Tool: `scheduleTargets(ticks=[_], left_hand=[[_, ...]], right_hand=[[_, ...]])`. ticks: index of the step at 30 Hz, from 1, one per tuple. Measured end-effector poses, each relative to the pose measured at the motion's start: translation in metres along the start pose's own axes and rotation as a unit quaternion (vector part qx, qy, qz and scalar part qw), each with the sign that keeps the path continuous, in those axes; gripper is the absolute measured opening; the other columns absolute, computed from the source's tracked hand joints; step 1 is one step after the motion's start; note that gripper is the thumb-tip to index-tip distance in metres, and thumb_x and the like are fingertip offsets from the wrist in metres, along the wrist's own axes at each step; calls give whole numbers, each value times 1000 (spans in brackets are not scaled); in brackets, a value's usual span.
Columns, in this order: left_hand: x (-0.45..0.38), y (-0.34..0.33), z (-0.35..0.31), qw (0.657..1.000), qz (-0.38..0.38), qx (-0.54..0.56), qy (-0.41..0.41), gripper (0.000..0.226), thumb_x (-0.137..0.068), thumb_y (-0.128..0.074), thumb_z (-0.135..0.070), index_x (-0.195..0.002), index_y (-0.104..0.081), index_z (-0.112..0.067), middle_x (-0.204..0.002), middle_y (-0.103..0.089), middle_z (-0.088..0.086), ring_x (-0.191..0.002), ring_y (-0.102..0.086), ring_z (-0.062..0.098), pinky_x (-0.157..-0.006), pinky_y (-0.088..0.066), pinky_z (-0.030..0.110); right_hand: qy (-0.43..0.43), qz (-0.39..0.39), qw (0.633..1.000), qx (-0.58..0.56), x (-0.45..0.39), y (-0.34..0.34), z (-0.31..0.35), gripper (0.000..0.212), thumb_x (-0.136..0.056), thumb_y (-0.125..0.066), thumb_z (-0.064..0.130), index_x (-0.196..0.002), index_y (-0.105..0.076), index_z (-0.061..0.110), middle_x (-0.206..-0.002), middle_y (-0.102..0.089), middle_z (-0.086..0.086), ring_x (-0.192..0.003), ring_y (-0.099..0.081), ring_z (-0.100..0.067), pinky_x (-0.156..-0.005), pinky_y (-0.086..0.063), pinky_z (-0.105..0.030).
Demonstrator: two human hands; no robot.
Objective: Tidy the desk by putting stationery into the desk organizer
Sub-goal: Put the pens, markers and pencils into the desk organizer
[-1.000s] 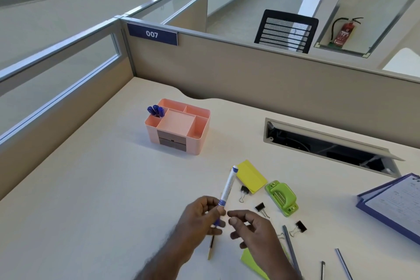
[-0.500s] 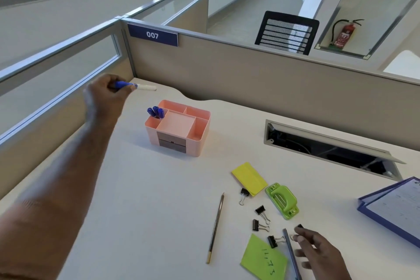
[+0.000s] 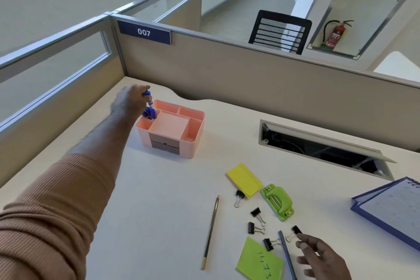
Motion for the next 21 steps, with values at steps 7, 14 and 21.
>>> scheduleTargets(ticks=[7,14,21], left_hand=[[10,-26,-11,981,60,-183,3,34,-101,-45,-25,-133,-59,-26,-121,-64,14,-102,-57,31,-85,-51,42],[10,-29,-16,977,113,-176,34,32,-95,-47,-20,-123,-63,-17,-119,-59,13,-103,-54,31,-87,-53,45],[41,-4,-33,999,-27,-43,-12,40,-99,-47,-24,-137,-54,-16,-139,-53,13,-124,-48,36,-97,-46,52]], right_hand=[[-1,5,1000,-3,3,-3,0,17,-90,-58,3,-93,-70,15,-92,-71,-9,-67,-63,-29,-56,-46,-33],[-8,12,1000,12,5,-6,-2,18,-89,-60,4,-90,-70,18,-92,-72,-8,-68,-64,-28,-56,-48,-33],[28,30,997,63,9,-25,1,32,-83,-68,6,-77,-74,36,-71,-71,6,-52,-62,-13,-62,-50,-31]])
Point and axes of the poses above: each hand's wrist, its own x-axis away from the middle knuckle, its own y-axis out of the back of the hand, z = x × y, the point moved 4 cm from there along -x, towards the middle knuckle
